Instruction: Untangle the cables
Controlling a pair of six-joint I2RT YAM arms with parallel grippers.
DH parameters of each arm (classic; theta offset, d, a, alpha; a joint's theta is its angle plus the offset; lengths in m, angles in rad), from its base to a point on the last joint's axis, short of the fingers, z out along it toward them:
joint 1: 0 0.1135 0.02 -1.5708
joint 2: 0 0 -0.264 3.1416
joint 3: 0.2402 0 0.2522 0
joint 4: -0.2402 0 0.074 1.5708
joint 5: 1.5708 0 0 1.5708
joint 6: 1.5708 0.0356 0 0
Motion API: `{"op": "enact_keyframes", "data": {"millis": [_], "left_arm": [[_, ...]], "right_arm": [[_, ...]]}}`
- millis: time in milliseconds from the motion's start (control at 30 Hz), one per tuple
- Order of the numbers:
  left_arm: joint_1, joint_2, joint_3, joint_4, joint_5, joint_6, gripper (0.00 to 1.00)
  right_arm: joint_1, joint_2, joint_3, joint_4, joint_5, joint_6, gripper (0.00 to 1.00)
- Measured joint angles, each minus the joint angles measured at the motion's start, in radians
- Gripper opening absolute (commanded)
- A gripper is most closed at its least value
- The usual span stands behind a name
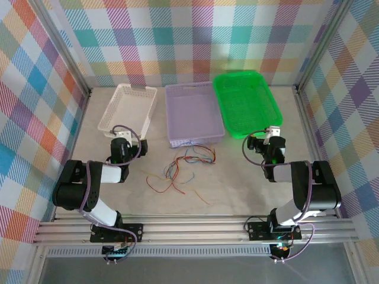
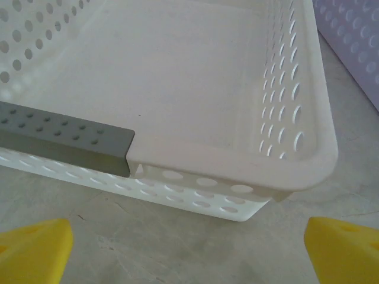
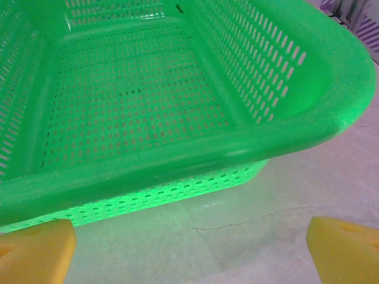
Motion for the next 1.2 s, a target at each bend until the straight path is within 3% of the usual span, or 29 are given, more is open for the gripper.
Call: {"op": "enact_keyframes", "data": {"millis": [933,1200], "left_arm": [[0.0,0.0,0.0,0.0,0.0,0.0,1.0],[0.0,0.0,0.0,0.0,0.0,0.0,1.0]], "right_arm": [[0.0,-0.009,0.0,-0.011,-0.004,0.0,1.0],[0.001,-0.274,0.013,-0.17,-0.032,0.001,1.0]]}}
